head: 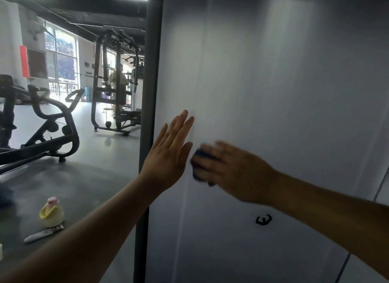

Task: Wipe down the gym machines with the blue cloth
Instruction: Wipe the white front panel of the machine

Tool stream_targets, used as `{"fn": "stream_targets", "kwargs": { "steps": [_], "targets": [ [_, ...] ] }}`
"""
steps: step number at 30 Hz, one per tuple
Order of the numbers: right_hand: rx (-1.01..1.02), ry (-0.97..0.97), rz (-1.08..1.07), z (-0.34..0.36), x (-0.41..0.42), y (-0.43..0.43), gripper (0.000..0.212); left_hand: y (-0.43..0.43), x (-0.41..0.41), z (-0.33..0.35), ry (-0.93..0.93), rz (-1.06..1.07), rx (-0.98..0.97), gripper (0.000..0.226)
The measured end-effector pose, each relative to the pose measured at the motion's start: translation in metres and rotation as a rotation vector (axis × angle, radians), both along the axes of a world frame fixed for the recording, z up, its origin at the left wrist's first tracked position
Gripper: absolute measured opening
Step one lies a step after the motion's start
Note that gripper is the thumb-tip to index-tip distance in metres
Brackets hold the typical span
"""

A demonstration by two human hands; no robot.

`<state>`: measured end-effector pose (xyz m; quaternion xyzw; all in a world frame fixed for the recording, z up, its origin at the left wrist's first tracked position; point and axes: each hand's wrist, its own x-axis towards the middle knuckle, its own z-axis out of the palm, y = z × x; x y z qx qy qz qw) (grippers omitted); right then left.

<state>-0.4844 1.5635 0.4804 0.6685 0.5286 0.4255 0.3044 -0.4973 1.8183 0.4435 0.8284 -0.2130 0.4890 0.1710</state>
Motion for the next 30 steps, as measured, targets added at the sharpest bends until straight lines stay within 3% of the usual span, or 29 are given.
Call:
{"fn": "stream_targets", "kwargs": {
  "steps": [2,3,7,8,11,12,13,17,18,21,22,23,27,28,30],
  "targets": [
    [-0.229,-0.003,-0.017,-0.024,0.004,-0.006,0.053,0.001,0.003,-0.001,0.024,0.002,-0.007,0.063],
    [-0.185,-0.014,0.013,-0.015,0.007,-0.008,0.053,0.001,0.004,-0.002,0.029,-0.005,-0.008,0.063],
    [0.544,-0.064,-0.059,0.030,0.001,-0.010,0.051,-0.001,0.006,-0.003,0.039,-0.035,-0.028,0.062],
    [0.567,-0.090,-0.078,0.024,-0.002,-0.005,0.055,-0.002,0.006,-0.003,0.041,-0.034,-0.034,0.062],
    [0.091,-0.076,-0.070,-0.008,-0.003,0.004,0.065,-0.001,0.007,-0.003,0.060,-0.042,-0.018,0.064],
    [0.020,-0.088,-0.058,0.000,0.000,0.000,0.065,0.001,0.007,-0.003,0.072,-0.040,-0.010,0.064],
    [0.076,-0.107,-0.032,0.017,0.003,-0.004,0.063,0.002,0.007,-0.002,0.079,-0.038,-0.005,0.064],
    [0.731,-0.104,-0.059,0.052,-0.001,-0.023,0.056,0.002,0.005,0.000,0.060,-0.044,-0.009,0.063],
    [0.696,-0.135,-0.059,0.038,-0.003,-0.023,0.058,0.000,0.005,0.000,0.054,-0.040,-0.015,0.063],
    [0.129,-0.131,-0.066,-0.015,-0.006,-0.028,0.065,-0.005,0.001,0.002,0.031,-0.015,-0.027,0.064],
    [0.058,-0.130,-0.074,-0.016,-0.007,-0.035,0.065,-0.006,-0.001,0.003,0.014,-0.004,-0.018,0.065],
    [0.112,-0.158,-0.071,-0.008,-0.008,-0.041,0.063,-0.009,-0.002,0.005,-0.011,0.005,-0.001,0.066],
    [0.788,-0.128,-0.009,0.023,-0.002,-0.049,0.056,-0.031,-0.007,0.027,-0.100,0.005,0.036,0.066],
    [0.803,-0.072,-0.013,0.015,0.000,-0.045,0.060,-0.038,-0.006,0.034,-0.103,0.003,0.035,0.066],
    [0.520,0.057,-0.012,-0.017,0.003,-0.038,0.069,-0.050,-0.004,0.046,-0.124,-0.004,0.061,0.065]
  ]
}}
